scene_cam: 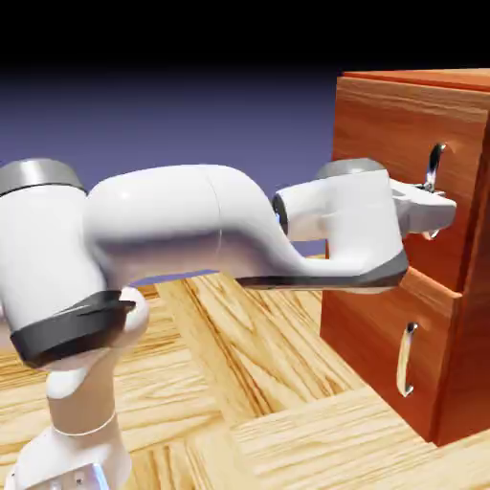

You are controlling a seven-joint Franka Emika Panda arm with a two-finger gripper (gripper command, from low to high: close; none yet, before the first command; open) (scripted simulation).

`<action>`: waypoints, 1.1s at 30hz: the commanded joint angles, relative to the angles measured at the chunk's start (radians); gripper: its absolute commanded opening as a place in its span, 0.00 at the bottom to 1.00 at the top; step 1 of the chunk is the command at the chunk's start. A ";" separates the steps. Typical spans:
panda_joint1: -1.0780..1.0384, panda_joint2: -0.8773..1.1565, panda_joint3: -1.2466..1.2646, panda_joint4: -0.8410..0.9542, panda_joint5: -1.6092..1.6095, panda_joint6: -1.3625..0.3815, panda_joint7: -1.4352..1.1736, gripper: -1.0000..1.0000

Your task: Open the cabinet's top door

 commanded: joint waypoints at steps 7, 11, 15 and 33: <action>-0.254 0.041 0.201 -0.193 0.130 -0.131 0.009 0.00; -0.399 0.048 0.335 -0.291 0.219 -0.194 0.009 0.00; -0.541 0.045 0.479 -0.377 0.316 -0.246 0.009 0.00; -1.110 -0.055 1.131 -0.597 0.794 -0.281 0.011 0.00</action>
